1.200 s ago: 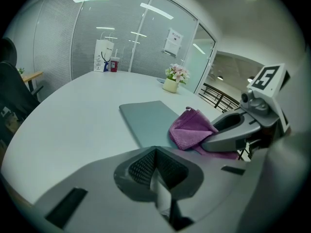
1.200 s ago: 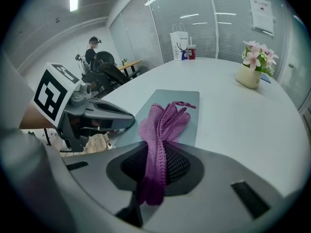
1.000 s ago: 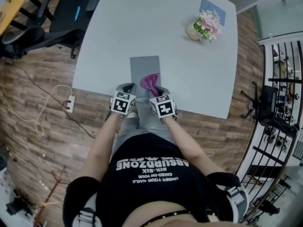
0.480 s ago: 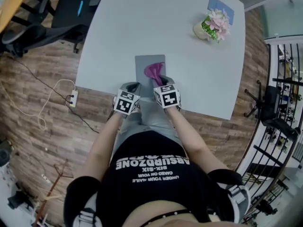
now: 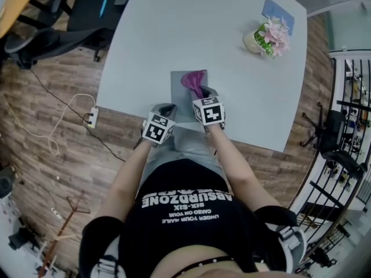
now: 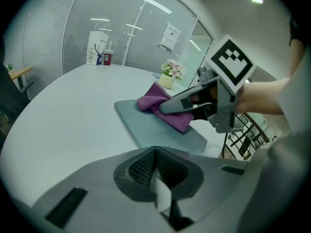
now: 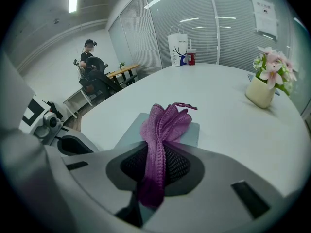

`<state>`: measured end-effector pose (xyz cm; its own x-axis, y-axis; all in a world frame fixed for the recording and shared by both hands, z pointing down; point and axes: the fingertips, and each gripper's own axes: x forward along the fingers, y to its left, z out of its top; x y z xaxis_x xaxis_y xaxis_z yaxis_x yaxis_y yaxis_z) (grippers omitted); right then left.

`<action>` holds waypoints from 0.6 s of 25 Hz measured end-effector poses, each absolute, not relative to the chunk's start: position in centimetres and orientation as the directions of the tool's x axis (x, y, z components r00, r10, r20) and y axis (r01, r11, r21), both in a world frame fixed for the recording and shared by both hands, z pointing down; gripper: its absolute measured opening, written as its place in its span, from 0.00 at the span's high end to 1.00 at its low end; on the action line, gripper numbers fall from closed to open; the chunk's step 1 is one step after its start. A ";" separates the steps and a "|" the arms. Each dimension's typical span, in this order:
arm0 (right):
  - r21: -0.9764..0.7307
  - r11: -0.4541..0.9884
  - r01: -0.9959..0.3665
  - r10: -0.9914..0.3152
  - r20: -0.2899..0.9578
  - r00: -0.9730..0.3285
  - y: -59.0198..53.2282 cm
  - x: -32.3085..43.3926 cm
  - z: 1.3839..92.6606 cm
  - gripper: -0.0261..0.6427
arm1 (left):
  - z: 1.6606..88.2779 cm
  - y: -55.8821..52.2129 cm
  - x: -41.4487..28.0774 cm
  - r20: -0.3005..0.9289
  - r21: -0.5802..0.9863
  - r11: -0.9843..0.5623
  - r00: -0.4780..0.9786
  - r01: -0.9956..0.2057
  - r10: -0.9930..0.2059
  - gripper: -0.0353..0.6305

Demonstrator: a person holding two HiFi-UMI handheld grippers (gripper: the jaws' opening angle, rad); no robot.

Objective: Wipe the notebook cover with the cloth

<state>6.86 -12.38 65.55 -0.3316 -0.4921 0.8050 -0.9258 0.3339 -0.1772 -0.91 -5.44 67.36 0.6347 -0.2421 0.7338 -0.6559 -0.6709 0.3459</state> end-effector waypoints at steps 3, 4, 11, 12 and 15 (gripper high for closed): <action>-0.194 0.345 -0.918 -0.478 0.806 -0.350 -13.5 7.0 65.4 0.84 | 67.3 -5.5 -0.9 0.732 0.357 -0.671 0.641 -0.650 -0.231 0.92; -0.200 0.349 -0.916 -0.472 0.806 -0.356 -13.9 7.0 65.4 0.84 | 67.3 -5.5 -0.9 0.732 0.361 -0.670 0.643 -0.648 -0.227 0.92; -0.183 0.369 -0.911 -0.469 0.810 -0.352 -16.7 7.6 65.4 0.84 | 67.4 -5.5 -0.6 0.741 0.369 -0.675 0.640 -0.639 -0.200 0.92; -0.178 0.371 -0.911 -0.470 0.810 -0.350 -17.1 7.7 65.4 0.84 | 67.4 -5.5 -0.6 0.744 0.365 -0.679 0.638 -0.637 -0.198 0.92; -0.166 0.377 -0.911 -0.471 0.813 -0.343 -18.3 7.7 65.4 0.84 | 67.4 -5.5 -0.7 0.748 0.366 -0.683 0.636 -0.632 -0.188 0.92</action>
